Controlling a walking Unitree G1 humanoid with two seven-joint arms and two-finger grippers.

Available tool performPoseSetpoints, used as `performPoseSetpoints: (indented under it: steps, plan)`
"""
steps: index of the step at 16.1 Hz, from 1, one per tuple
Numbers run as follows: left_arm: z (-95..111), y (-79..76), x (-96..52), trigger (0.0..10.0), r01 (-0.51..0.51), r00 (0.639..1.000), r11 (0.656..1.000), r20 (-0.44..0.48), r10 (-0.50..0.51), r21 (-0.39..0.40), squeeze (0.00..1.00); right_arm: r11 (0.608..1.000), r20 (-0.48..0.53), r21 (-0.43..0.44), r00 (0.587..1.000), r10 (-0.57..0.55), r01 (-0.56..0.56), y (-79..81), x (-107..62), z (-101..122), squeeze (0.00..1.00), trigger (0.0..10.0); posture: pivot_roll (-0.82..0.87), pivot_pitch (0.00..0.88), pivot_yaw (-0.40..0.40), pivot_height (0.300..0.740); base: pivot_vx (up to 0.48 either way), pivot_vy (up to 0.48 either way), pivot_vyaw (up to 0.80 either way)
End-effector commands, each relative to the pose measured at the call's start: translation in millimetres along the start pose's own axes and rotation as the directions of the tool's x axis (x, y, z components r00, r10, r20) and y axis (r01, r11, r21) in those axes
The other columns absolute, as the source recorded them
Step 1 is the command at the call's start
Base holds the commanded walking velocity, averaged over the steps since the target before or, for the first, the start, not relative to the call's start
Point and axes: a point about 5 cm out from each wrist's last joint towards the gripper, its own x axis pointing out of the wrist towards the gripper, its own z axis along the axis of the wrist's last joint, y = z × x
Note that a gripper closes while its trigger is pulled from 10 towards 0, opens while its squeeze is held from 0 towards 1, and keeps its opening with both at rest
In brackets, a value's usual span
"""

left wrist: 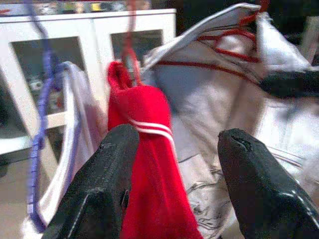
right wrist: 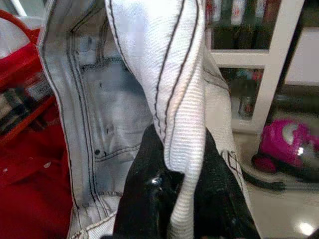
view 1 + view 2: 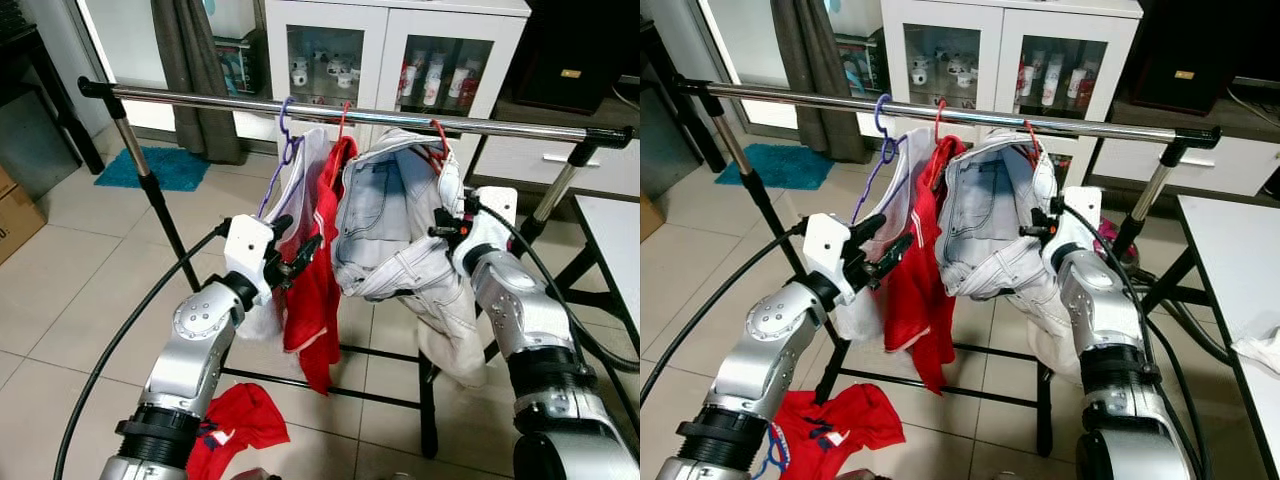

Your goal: Hang hanger

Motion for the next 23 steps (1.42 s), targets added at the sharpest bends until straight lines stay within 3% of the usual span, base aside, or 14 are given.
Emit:
performPoseSetpoints:
  steps: [1, 3, 9, 11, 13, 14, 16, 18, 20, 23]
  plan:
    - [1.3, -4.1, -1.2, 10.0, 0.029, 1.0, 0.999, -0.005, -0.028, 0.015, 0.0, 1.0, 0.183, 0.023, 0.983, -0.009, 0.005, 4.5, 8.7, 59.5, 0.0, 10.0, -0.05, 0.0, -0.012, 0.74, 0.0, 0.0, 0.0]
    - [1.5, -4.2, -2.7, 10.0, 0.028, 1.0, 0.999, -0.006, -0.028, 0.018, 0.0, 0.999, 0.225, 0.043, 0.974, -0.017, 0.008, 7.9, 13.9, 78.8, 0.0, 10.0, -0.05, 0.0, -0.012, 0.74, 0.0, 0.0, 0.0]
    - [1.4, -5.4, -1.7, 10.0, 0.038, 0.999, 0.999, -0.01, -0.037, 0.017, 0.0, 0.999, 0.217, 0.037, 0.976, -0.024, 0.017, 0.0, 14.4, 70.8, 0.0, 10.0, -0.06, 0.0, -0.005, 0.74, 0.0, 0.0, 0.0]
    - [-0.1, -7.3, -1.9, 10.0, 0.042, 0.999, 0.999, -0.017, -0.042, 0.02, 0.0, 1.0, 0.136, 0.013, 0.991, 0.001, -0.003, -6.7, 8.0, 34.7, 0.0, 10.0, -0.05, 0.0, -0.009, 0.74, 0.0, 0.0, 0.0]
    - [-1.1, -8.3, -2.4, 10.0, 0.047, 0.999, 0.999, -0.022, -0.047, 0.021, 0.0, 1.0, 0.102, -0.011, 0.995, 0.016, -0.014, -8.4, 3.4, 18.1, 0.0, 10.0, -0.05, 0.0, -0.006, 0.74, 0.0, 0.0, 0.0]
    - [-2.2, -9.7, -2.9, 10.0, 0.059, 0.998, 0.998, -0.028, -0.059, 0.022, 0.0, 0.999, 0.098, -0.038, 0.995, 0.028, -0.025, -12.3, -7.4, -3.2, 0.0, 10.0, -0.06, 0.0, 0.005, 0.74, 0.0, 0.0, 0.0]
    - [-2.6, -10.9, -2.8, 10.0, 0.07, 0.997, 0.997, -0.031, -0.069, 0.023, 0.0, 0.999, 0.128, -0.026, 0.991, 0.044, -0.041, -14.5, -18.8, -14.5, 0.0, 10.0, -0.06, 0.0, 0.014, 0.74, 0.0, 0.0, 0.0]
    - [-2.3, -11.7, -0.6, 10.0, 0.08, 0.996, 0.997, -0.031, -0.079, 0.022, 0.0, 0.998, 0.224, 0.026, 0.973, 0.045, -0.052, -19.1, -36.1, -11.9, 0.0, 10.0, -0.08, 0.0, 0.031, 0.74, 0.0, 0.0, 0.0]
    - [-2.0, -13.5, 1.5, 10.0, 0.093, 0.995, 0.995, -0.029, -0.093, 0.02, 0.0, 0.997, 0.29, 0.05, 0.956, 0.045, -0.062, -20.5, -42.5, 0.7, 0.0, 10.0, -0.08, 0.0, 0.038, 0.74, 0.0, 0.0, 0.0]
    - [-1.0, -15.1, 2.4, 10.0, 0.105, 0.994, 0.994, -0.025, -0.105, 0.021, 0.0, 0.998, 0.275, 0.024, 0.96, 0.053, -0.062, -14.1, -33.1, 12.2, 0.0, 10.0, -0.08, 0.0, 0.035, 0.74, 0.0, 0.0, 0.0]
